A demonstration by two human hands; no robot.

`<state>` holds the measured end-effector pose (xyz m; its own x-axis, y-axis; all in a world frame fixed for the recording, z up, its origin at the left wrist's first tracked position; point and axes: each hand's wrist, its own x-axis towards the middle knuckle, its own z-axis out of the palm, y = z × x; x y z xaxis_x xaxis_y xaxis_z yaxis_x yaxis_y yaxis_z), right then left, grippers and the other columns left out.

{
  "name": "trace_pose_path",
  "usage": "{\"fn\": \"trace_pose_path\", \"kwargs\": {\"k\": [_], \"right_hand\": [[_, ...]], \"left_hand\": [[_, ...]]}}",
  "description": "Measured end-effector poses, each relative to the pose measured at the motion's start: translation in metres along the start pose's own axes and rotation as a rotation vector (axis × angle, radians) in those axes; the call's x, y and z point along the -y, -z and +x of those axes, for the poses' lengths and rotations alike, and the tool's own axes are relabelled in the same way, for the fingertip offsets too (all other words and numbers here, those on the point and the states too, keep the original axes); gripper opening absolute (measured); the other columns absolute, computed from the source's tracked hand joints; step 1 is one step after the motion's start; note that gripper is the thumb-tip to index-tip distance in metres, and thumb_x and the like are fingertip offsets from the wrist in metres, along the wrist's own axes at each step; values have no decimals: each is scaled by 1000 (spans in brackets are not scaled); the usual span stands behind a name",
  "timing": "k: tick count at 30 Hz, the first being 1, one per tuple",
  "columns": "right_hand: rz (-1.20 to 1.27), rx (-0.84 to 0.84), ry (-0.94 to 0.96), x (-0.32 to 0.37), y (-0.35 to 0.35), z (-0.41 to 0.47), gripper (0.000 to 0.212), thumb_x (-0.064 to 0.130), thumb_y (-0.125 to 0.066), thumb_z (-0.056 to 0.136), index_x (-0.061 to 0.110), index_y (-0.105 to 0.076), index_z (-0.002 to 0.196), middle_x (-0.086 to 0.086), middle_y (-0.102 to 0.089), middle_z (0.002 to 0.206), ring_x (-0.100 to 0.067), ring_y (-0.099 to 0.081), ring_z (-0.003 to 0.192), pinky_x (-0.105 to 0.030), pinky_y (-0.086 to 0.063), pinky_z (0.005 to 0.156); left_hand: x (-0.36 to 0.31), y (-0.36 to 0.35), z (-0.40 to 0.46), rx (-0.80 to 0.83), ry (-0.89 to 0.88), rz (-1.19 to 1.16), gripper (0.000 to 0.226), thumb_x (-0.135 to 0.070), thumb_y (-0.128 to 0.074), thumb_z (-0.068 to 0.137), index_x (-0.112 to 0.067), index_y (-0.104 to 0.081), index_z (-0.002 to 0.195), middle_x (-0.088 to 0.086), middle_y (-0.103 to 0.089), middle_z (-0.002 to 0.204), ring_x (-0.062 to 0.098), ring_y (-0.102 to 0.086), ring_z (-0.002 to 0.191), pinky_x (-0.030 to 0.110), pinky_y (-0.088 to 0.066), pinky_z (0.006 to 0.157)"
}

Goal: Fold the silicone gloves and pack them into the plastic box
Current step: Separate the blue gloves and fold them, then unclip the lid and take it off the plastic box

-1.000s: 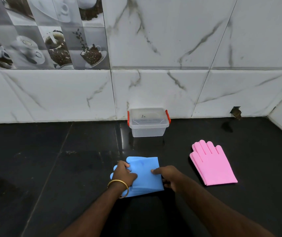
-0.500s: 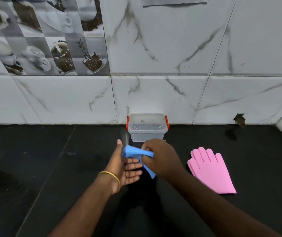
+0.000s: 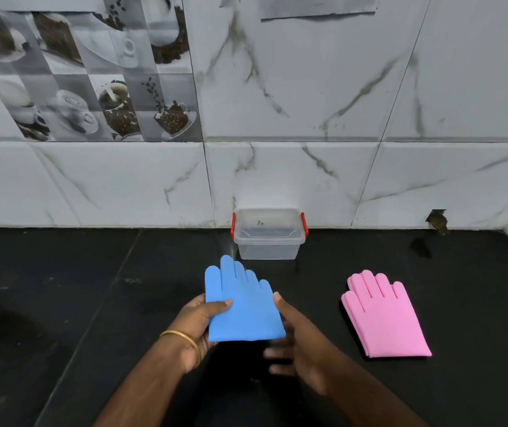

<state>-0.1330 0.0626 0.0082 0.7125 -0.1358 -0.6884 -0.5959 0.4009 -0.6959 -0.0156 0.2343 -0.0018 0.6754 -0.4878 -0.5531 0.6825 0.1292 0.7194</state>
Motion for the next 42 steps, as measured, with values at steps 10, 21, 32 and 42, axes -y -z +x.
{"fn": "trace_pose_path", "kwargs": {"k": [10, 21, 32, 42], "right_hand": [[174, 14, -98, -25, -52, 41, 31, 22, -63, 92, 6, -62, 118, -13, -73, 97, -23, -67, 73, -31, -55, 55], [-7, -88, 476, 31, -119, 58, 30, 17, -61, 95, 23, -52, 123, 1, -67, 115, -19, -69, 100, -37, -62, 69], [-612, -320, 310, -42, -102, 128, 24, 20, -71, 84, 20, -57, 104, 6, -60, 98, -7, -60, 84, -22, -53, 69], [-597, -268, 299, -38, -81, 120, 44, 24, -76, 79, 10, -60, 118, -4, -69, 104, -17, -68, 92, -40, -59, 84]], "left_hand": [[-3, 61, -7, -106, 82, 32, 51, 1, -64, 67, -8, -62, 118, 21, -72, 107, 40, -70, 95, 47, -58, 69], [-85, 82, 27, -271, -363, 173, 33, 16, -47, 71, -5, -66, 88, 14, -73, 88, 30, -67, 77, 40, -56, 70], [3, 129, 58, -544, -164, 688, 20, 0, -64, 71, -10, -63, 89, 10, -67, 87, 25, -63, 77, 29, -48, 65], [1, 127, 55, -546, -101, 745, 20, -5, -67, 72, -12, -62, 91, 10, -66, 90, 26, -62, 81, 34, -52, 71]]}}
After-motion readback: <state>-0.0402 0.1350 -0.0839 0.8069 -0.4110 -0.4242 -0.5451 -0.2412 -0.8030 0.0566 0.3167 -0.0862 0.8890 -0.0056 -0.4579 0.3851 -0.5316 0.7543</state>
